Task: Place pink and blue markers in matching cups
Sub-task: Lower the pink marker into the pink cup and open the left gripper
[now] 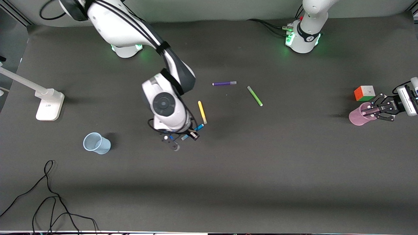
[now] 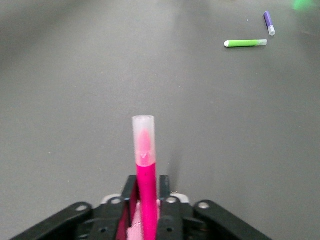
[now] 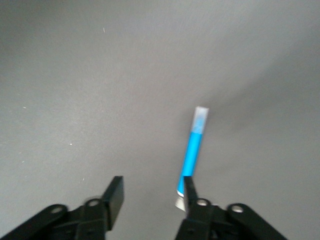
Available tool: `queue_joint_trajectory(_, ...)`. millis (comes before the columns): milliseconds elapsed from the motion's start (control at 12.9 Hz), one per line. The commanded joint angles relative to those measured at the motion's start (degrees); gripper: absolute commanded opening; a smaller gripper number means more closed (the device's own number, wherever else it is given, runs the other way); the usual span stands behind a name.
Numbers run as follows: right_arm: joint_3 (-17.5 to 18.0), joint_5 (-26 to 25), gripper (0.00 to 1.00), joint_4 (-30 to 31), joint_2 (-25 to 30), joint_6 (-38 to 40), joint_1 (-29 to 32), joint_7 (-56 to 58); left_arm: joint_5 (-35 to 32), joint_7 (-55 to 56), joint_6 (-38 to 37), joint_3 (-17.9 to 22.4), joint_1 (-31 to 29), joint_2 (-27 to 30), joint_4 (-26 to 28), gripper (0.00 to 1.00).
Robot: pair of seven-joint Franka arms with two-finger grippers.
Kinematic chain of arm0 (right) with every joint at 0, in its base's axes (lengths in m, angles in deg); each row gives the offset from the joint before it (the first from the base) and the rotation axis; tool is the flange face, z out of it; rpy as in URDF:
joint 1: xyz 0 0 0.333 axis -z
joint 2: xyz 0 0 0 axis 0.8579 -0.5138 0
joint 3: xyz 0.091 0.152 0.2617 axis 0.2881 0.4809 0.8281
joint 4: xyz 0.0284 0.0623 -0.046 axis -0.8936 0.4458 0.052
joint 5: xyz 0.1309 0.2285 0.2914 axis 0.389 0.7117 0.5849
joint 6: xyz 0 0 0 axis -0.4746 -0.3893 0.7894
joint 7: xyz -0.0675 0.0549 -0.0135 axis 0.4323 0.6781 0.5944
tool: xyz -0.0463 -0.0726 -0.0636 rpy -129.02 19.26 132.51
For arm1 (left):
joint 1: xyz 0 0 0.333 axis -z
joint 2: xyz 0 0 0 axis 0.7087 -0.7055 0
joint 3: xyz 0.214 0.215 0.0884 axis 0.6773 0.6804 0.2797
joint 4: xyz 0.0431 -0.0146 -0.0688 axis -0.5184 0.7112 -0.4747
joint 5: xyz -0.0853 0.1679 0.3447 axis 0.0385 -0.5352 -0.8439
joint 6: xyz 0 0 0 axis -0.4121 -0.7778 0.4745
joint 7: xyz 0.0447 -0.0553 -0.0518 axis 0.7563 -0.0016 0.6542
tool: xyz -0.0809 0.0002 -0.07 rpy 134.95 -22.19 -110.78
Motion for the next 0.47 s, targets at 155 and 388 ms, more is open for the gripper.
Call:
queue_joint_trajectory(155,-0.3,0.6,0.97,2.0,-4.5,-5.9,-2.0,-4.2,0.5,-0.3,-2.9,-0.4,-0.3,-0.3,-4.0,1.00)
queue_joint_trajectory(388,-0.2,0.7,0.75,2.0,-6.2,-6.1,-2.5,-4.3,-1.5,6.1,-4.9,-0.4,0.4,1.6,-6.8,1.00)
